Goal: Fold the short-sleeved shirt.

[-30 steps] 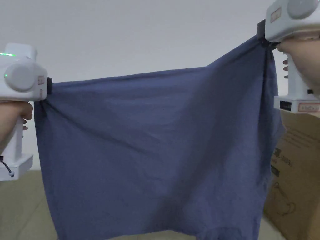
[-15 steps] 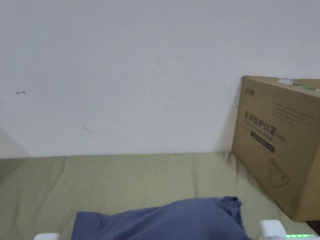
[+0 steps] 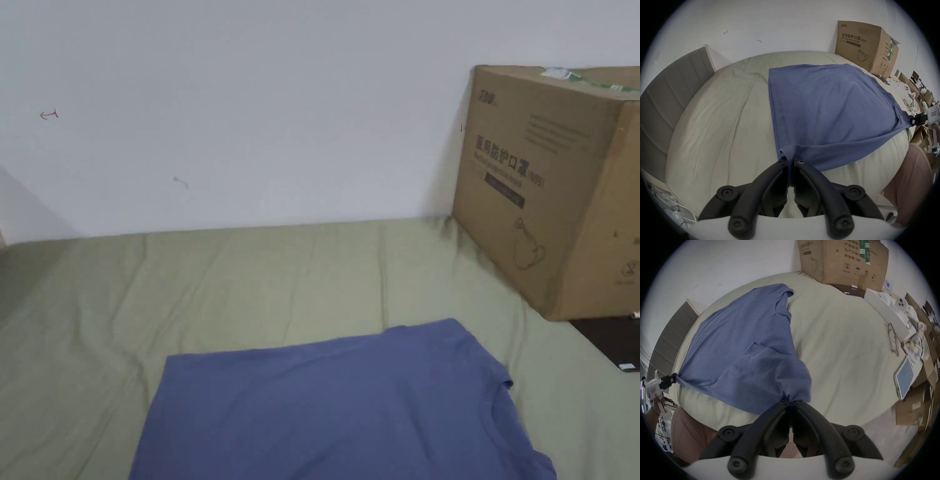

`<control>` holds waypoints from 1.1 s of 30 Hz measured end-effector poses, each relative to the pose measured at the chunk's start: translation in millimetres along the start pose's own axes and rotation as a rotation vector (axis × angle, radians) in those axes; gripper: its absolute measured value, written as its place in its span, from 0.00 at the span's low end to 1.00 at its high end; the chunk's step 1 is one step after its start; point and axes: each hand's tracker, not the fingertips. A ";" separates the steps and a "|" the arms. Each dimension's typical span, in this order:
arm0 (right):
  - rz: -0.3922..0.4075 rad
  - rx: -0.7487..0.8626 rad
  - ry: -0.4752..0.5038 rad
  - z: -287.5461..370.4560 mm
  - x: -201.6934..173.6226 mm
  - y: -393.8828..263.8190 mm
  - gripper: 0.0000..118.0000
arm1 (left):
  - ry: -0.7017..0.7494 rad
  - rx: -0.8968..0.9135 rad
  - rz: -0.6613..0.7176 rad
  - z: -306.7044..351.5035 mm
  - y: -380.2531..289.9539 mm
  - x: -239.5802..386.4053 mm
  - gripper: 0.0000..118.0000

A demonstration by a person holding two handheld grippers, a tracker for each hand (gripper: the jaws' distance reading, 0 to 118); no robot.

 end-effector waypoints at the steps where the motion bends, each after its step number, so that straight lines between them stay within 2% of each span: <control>1: 0.001 -0.015 -0.005 -1.2 0.3 -3.7 0.01 | 0.000 -0.005 0.002 1.2 -4.5 -0.8 0.05; 5: 0.078 -0.070 -0.035 -20.8 -6.4 -6.4 0.01 | -0.002 -0.046 -0.060 -3.6 -13.8 3.8 0.06; 6: 0.093 -0.068 -0.039 -22.5 -8.8 -4.8 0.01 | 0.000 -0.047 -0.072 -3.3 -13.4 5.5 0.09; 7: 0.101 -0.054 -0.050 -21.8 -11.6 -2.1 0.06 | 0.002 -0.055 -0.074 -1.2 -10.4 5.5 0.17; 8: 0.097 -0.033 -0.057 -16.8 -13.5 0.6 0.29 | 0.009 -0.065 -0.077 2.3 -7.3 4.7 0.31; 9: 0.094 0.010 -0.079 -10.2 -15.4 2.9 0.61 | 0.014 -0.058 -0.069 8.2 -4.4 2.3 0.41; 10: 0.091 0.064 -0.097 -0.3 -16.1 5.3 0.87 | 0.020 -0.036 -0.044 17.4 -1.3 0.5 0.49; 11: 0.080 0.127 -0.074 12.9 -16.8 7.7 1.00 | -0.003 0.011 -0.013 28.5 4.0 -3.0 0.63; 13: 0.036 0.241 -0.018 43.6 -25.9 14.1 1.00 | 0.011 0.090 0.022 54.9 16.4 -2.8 0.96; 14: 0.018 0.288 0.026 59.4 -32.5 16.4 1.00 | 0.006 0.146 0.051 70.4 21.5 0.1 1.00; 18: -0.020 0.519 0.145 109.2 -74.2 18.5 1.00 | -0.027 0.444 0.211 127.3 40.1 18.3 1.00; 20: -0.018 0.689 0.204 130.8 -101.5 12.6 0.99 | -0.013 0.584 0.257 152.5 45.0 32.7 0.97; 22: 0.009 0.859 0.201 147.7 -127.9 4.2 0.95 | 0.025 0.741 0.268 173.5 41.1 48.8 0.91; 23: 0.017 0.915 0.202 152.5 -139.8 1.5 0.92 | 0.066 0.822 0.260 183.7 38.6 57.5 0.91; 24: 0.025 0.942 0.208 157.9 -148.6 1.0 0.75 | 0.107 0.860 0.239 190.7 38.4 63.4 0.76; 25: 0.048 0.943 0.193 162.9 -157.6 4.2 0.38 | 0.137 0.870 0.199 196.2 39.6 67.6 0.48; 26: 0.080 0.918 0.173 165.9 -165.1 9.7 0.00 | 0.162 0.845 0.161 198.8 42.4 68.3 0.06; 27: 0.090 0.922 0.183 166.0 -166.3 13.1 0.00 | 0.180 0.826 0.126 203.2 45.2 67.3 0.01; 28: 0.126 0.896 0.234 167.9 -165.4 17.1 0.00 | 0.167 0.778 0.101 206.6 50.4 62.9 0.01; 30: 0.137 0.905 0.234 171.2 -166.0 16.3 0.00 | 0.149 0.598 0.099 198.0 63.4 45.8 0.01; 33: 0.185 0.878 0.220 173.5 -168.3 14.4 0.00 | 0.017 0.069 0.174 155.6 76.1 10.0 0.01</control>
